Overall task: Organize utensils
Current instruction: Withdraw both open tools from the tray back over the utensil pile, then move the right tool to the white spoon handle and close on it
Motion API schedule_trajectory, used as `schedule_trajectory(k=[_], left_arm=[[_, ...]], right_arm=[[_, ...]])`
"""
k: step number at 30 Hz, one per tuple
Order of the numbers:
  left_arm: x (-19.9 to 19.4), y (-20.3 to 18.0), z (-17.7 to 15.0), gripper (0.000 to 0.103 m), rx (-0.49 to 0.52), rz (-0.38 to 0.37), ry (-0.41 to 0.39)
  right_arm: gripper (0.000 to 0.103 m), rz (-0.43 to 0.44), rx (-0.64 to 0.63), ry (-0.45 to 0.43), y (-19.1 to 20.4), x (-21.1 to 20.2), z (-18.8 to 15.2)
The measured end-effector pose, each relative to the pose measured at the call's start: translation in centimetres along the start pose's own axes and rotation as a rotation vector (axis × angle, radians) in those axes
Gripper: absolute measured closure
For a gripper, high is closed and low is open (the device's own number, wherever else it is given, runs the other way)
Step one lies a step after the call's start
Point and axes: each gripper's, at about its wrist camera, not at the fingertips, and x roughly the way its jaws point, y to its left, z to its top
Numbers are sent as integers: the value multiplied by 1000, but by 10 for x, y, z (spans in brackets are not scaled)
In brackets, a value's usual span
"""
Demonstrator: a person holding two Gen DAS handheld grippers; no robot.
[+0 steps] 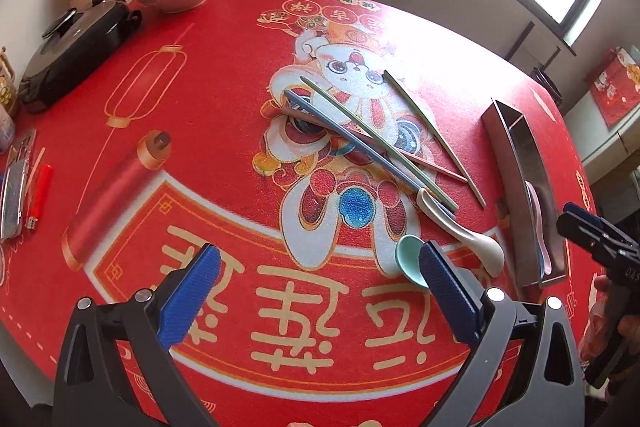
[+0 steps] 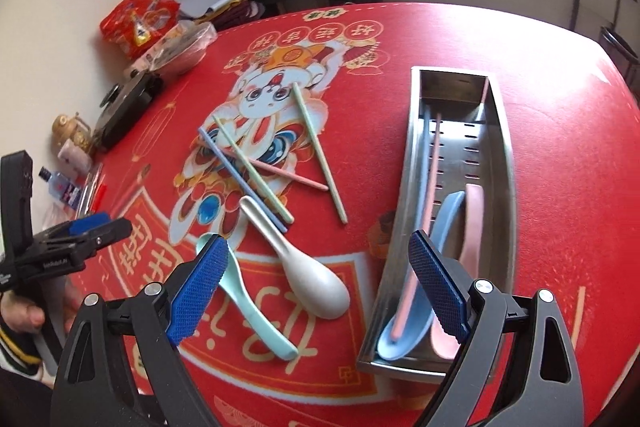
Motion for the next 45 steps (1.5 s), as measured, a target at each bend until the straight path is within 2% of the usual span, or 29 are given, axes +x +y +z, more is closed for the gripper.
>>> schedule_trajectory(k=[3,8,16,24,30,31,32,34,38,40,42,45], left_arm=[[9,-5,6,6,59,-35,13],[25,-21,17,6,160,-106,33],[31,-25,29,7,234,-144,36],[24,17,30,11,208,-124,44],[13,45,28,11,180,-126,22],[12,49,27,11,176,-130,21],[11,52,25,11,173,-135,20],[10,58,23,11,169,-143,21],[8,67,18,12,169,-159,22],[9,69,17,19,171,-185,26],[12,65,16,39,185,-230,34],[19,47,17,61,246,-304,40]], right_arm=[[15,-45,63,-16,-11,-12,-5],[15,-65,181,5,-22,-20,-27],[15,-90,221,29,0,-14,-49],[15,-54,214,55,39,8,-52],[15,23,256,142,72,37,-66],[18,33,267,159,76,42,-69],[27,40,279,177,79,47,-72],[28,37,312,207,83,54,-74],[28,32,372,159,82,50,-63],[28,31,390,139,83,47,-56],[28,18,389,142,84,45,-52],[31,-27,375,185,85,47,-55]])
